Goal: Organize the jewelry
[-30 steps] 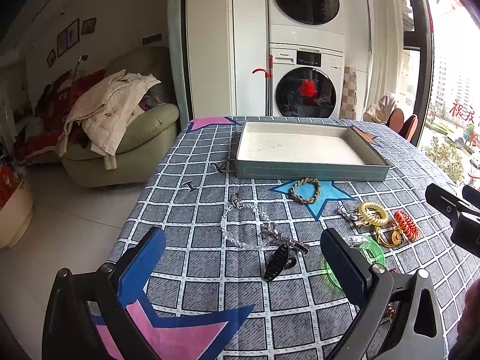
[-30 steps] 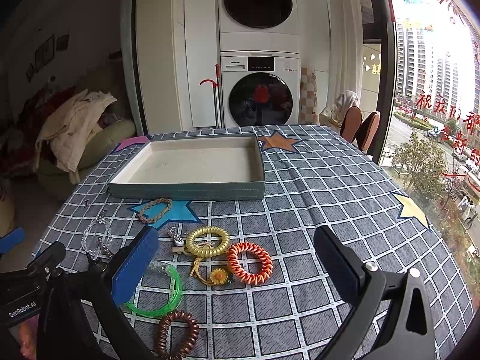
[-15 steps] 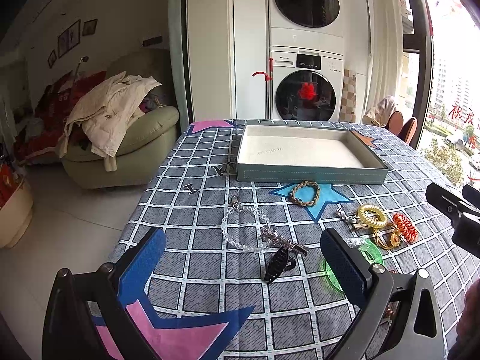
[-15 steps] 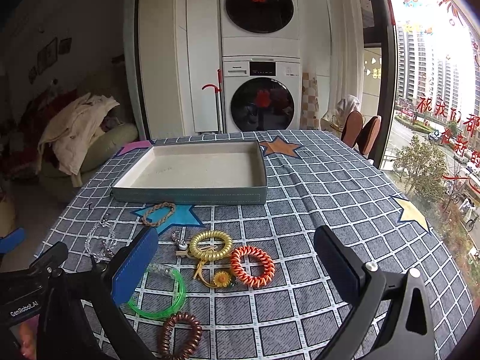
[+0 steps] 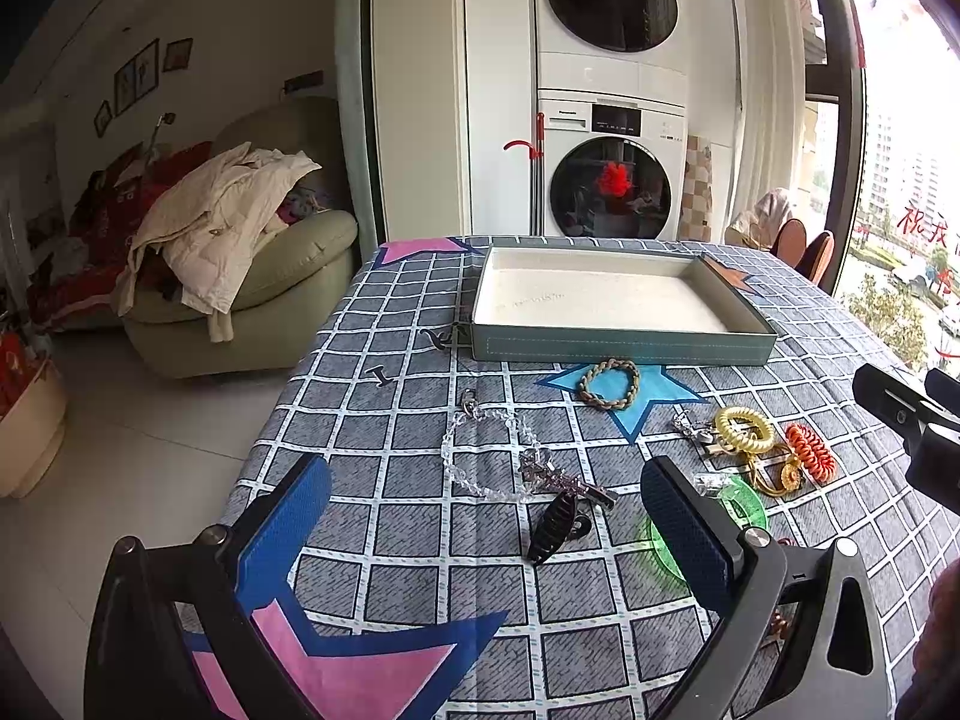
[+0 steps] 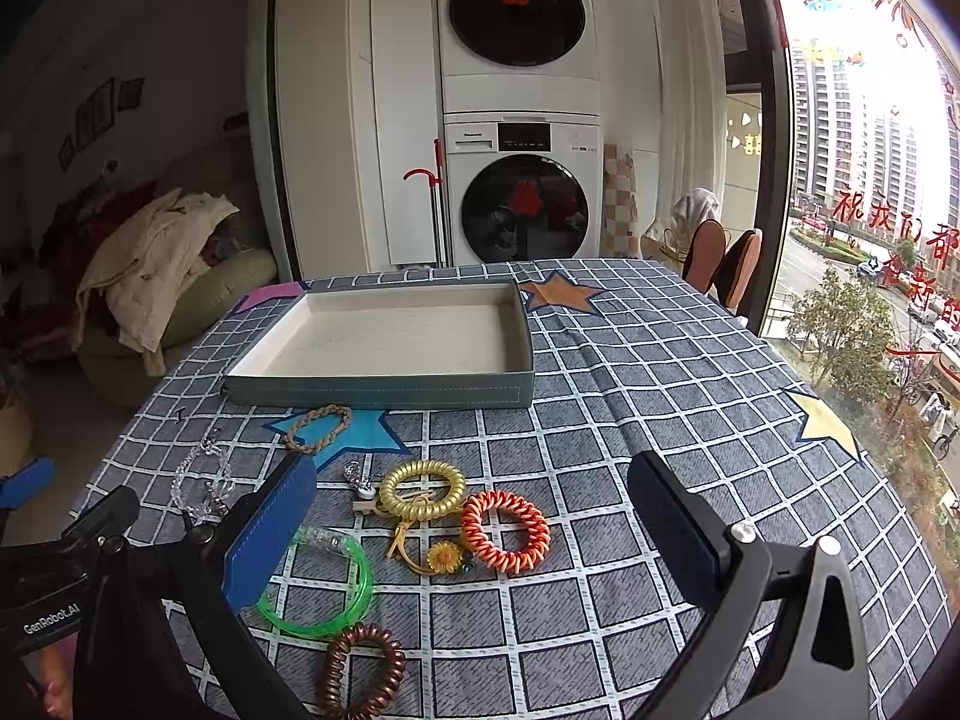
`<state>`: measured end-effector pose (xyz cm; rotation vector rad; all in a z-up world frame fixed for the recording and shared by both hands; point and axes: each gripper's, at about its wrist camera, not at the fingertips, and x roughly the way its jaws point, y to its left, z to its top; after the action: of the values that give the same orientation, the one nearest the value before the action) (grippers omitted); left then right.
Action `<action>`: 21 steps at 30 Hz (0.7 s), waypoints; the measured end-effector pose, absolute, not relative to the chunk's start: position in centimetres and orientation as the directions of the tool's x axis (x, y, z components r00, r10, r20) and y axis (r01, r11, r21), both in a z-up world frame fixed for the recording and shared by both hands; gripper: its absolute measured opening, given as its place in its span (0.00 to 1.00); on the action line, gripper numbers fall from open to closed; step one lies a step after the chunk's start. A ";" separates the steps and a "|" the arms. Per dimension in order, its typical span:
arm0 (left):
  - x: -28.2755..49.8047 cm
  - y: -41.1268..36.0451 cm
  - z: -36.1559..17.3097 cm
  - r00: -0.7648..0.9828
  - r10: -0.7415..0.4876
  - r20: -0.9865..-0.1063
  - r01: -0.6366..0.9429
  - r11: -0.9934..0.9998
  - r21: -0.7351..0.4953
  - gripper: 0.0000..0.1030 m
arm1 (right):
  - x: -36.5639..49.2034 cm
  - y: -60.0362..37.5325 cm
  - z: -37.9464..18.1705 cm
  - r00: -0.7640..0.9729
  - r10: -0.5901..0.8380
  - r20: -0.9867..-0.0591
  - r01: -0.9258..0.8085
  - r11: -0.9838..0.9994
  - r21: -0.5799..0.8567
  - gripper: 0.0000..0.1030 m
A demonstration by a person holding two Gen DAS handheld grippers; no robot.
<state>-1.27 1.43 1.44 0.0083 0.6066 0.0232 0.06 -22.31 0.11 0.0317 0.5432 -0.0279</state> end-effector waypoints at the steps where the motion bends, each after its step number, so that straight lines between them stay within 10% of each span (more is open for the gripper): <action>1: -1.3 1.4 1.4 0.821 0.024 -0.570 -0.019 1.000 0.015 1.00 | 0.0 -22.3 0.1 0.856 -0.018 -0.517 0.035 0.999 0.024 1.00; 21: -1.1 1.0 1.0 0.811 0.023 -0.584 -0.016 1.000 0.017 1.00 | 0.0 -22.5 0.0 0.854 -0.014 -0.520 0.036 0.999 0.031 1.00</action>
<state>-1.10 1.04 0.95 0.0115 0.6238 0.0208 0.03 -22.45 0.02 0.0401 0.5469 -0.0264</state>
